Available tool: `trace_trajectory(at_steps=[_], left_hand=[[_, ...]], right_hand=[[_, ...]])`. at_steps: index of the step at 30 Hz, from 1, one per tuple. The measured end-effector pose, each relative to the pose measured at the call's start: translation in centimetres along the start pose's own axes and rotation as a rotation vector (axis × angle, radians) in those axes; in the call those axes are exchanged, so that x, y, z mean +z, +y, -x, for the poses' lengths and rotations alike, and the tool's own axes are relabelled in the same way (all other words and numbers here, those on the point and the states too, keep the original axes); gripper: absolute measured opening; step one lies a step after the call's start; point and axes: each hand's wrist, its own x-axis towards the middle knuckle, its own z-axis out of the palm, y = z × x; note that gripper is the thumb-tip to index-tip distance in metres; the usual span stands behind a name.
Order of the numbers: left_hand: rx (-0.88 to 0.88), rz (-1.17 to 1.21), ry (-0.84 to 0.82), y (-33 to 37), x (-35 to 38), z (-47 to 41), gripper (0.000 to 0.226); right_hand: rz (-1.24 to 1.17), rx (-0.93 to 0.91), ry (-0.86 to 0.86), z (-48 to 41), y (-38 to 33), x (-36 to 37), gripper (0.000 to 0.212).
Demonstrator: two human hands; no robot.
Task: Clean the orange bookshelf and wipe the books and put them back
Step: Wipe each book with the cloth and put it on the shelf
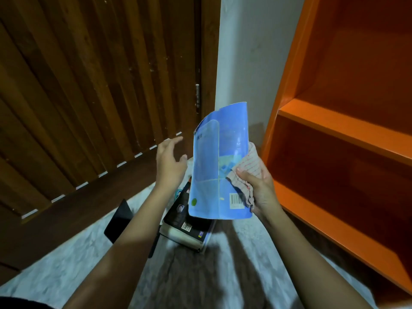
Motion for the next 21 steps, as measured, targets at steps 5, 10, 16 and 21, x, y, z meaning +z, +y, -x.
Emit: trace_trajectory(at_steps=[5,10,16,21], left_hand=[[0.061,0.193,-0.283,1.5,1.8,1.2,0.050],[0.034,0.010,-0.250,0.8,1.8,1.6,0.070],[-0.028,0.038,-0.068,-0.3,1.4,1.7,0.068],[-0.074,0.156,0.081,-0.7,1.3,1.6,0.056]], right_hand=[[0.398,-0.078,-0.041,0.5,1.6,0.6,0.062],[0.672,-0.214,-0.163,2.1,2.9,2.2,0.061],[0.980,-0.381,-0.149,3.4,5.2,3.6,0.072],[0.979,-0.403,-0.069,3.9,6.8,4.4,0.046]])
